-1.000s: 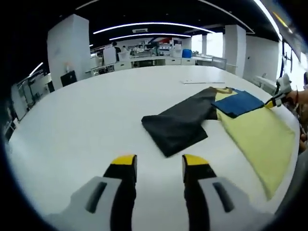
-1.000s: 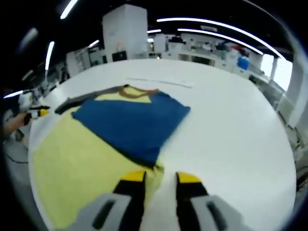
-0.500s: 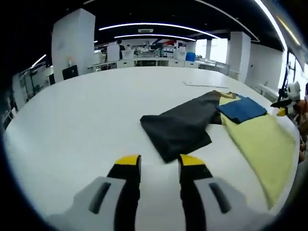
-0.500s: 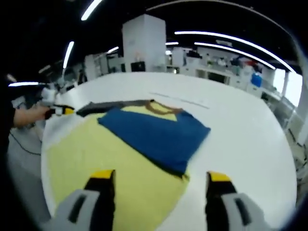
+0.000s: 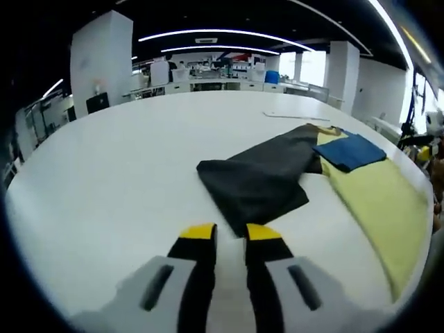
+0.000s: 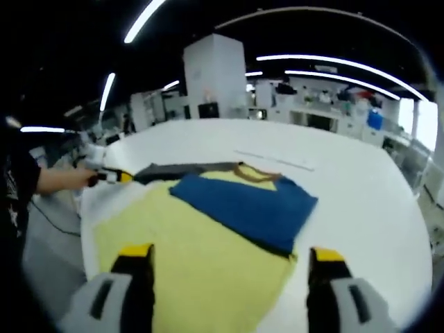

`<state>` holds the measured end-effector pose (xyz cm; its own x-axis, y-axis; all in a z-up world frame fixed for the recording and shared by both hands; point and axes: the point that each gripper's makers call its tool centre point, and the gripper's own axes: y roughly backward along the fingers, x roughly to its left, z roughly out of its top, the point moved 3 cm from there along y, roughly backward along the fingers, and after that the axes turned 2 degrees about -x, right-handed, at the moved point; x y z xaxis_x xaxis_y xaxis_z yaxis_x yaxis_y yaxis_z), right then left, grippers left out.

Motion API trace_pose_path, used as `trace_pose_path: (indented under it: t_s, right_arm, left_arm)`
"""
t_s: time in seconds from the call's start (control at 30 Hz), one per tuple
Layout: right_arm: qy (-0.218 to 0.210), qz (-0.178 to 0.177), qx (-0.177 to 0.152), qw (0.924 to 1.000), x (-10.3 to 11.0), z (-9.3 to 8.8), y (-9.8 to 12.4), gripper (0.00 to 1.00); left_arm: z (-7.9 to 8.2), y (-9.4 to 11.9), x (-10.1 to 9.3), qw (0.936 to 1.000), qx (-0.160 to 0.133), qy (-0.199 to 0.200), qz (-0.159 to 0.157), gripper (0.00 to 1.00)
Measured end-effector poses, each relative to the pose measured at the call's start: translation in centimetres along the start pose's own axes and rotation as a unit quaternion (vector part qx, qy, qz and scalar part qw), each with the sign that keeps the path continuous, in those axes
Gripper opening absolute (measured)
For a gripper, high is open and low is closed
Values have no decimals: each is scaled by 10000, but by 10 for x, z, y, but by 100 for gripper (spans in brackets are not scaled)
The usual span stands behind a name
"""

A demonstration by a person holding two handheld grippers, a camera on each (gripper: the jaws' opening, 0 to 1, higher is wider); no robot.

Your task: Fold the garment on the visible template until the final outline fits inside the template.

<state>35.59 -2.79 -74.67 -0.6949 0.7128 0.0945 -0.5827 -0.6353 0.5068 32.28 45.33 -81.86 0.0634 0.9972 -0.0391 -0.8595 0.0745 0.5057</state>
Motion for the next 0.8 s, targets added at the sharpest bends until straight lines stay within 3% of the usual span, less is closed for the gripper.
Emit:
trace_pose_path:
  t_s: [0.33, 0.7, 0.8]
  right_arm:
    - [-32, -101, 6, 9999, 5, -2, 14, 95]
    - [-191, -266, -46, 9995, 0, -4, 30, 95]
    - [-229, -304, -49, 9993, -2, -4, 32, 94]
  left_arm:
    - [6, -5, 4, 9999, 132, 6, 8, 0]
    - [25, -15, 25, 9995, -12, 39, 328, 0]
    - [24, -19, 28, 9993, 35, -157, 341, 0]
